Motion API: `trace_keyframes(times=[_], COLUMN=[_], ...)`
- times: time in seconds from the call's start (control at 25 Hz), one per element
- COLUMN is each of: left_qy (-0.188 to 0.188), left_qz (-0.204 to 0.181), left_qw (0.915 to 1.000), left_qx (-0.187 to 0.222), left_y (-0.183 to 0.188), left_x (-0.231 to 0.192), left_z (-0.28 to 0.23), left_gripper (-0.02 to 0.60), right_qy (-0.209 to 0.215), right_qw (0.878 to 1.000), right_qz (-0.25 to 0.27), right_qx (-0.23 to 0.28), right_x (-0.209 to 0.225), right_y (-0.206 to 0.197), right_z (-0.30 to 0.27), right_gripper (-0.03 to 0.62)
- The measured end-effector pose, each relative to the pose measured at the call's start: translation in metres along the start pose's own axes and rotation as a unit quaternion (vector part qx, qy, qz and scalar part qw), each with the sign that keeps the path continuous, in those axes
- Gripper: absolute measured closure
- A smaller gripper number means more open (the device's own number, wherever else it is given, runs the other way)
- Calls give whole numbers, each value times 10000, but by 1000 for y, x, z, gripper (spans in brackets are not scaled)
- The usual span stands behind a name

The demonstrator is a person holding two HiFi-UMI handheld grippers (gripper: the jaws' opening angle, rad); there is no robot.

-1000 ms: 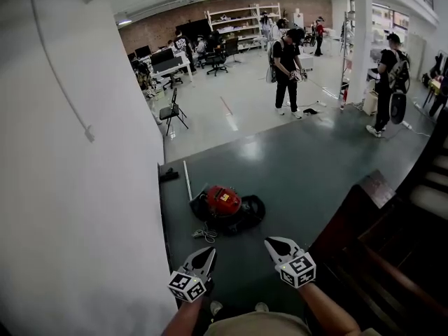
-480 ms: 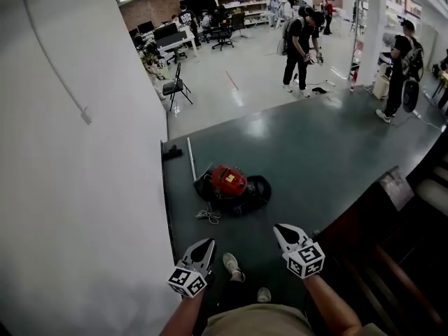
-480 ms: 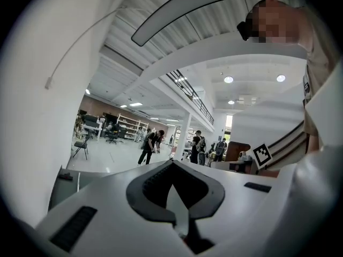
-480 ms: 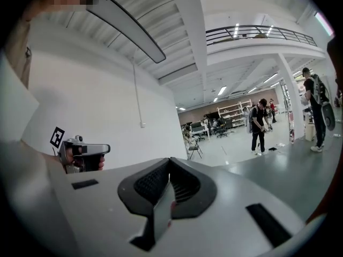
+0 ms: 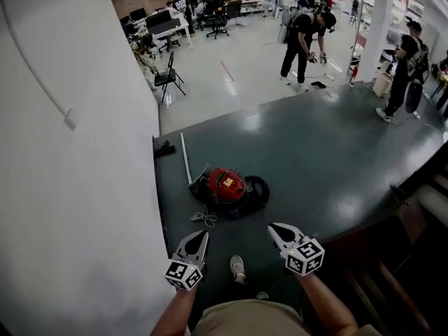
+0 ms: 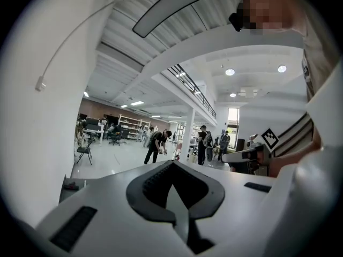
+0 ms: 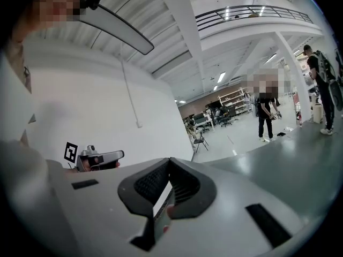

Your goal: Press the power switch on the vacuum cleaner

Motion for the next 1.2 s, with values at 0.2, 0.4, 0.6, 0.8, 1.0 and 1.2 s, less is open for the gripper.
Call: trace_keyframes(times=[0.2, 0.4, 0.6, 0.8, 1.0, 1.2], left_qy=[-252, -551, -855, -813, -696, -476], left_qz=[-2, -96, -86, 121, 259, 289], left_qw=[9996, 9983, 9961, 9961, 9960, 9961], left_qx=[-117, -165, -198, -307, -489, -685], left_y=[4, 8, 8, -1, -17, -22], left_x=[-28, -71, -102, -120, -133, -152], left_z=[-53, -95, -132, -151, -160, -171], left_gripper=[578, 578, 578, 578, 578, 578], right_qy=[-84, -158, -71, 17, -34, 160], right_qw=[9997, 9996, 9995, 9984, 9979, 9939], right_qz=[98, 38, 88, 138, 84, -58], right_qx=[-208, -245, -297, -554, -642, -1093], right_x=[35, 57, 62, 63, 84, 116], right_y=[22, 35, 44, 34, 33, 15], right_z=[-55, -111, -152, -171, -184, -218], right_gripper=[585, 585, 585, 585, 585, 585])
Point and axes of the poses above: the fingertips, and each gripper's own axes: z backward along the fingers, x to its right, y out of its top, the point moved 2 cm from there along z, backward along the fingers, and after that the axes turned 11 degrees about y, right-handed, at the moved point
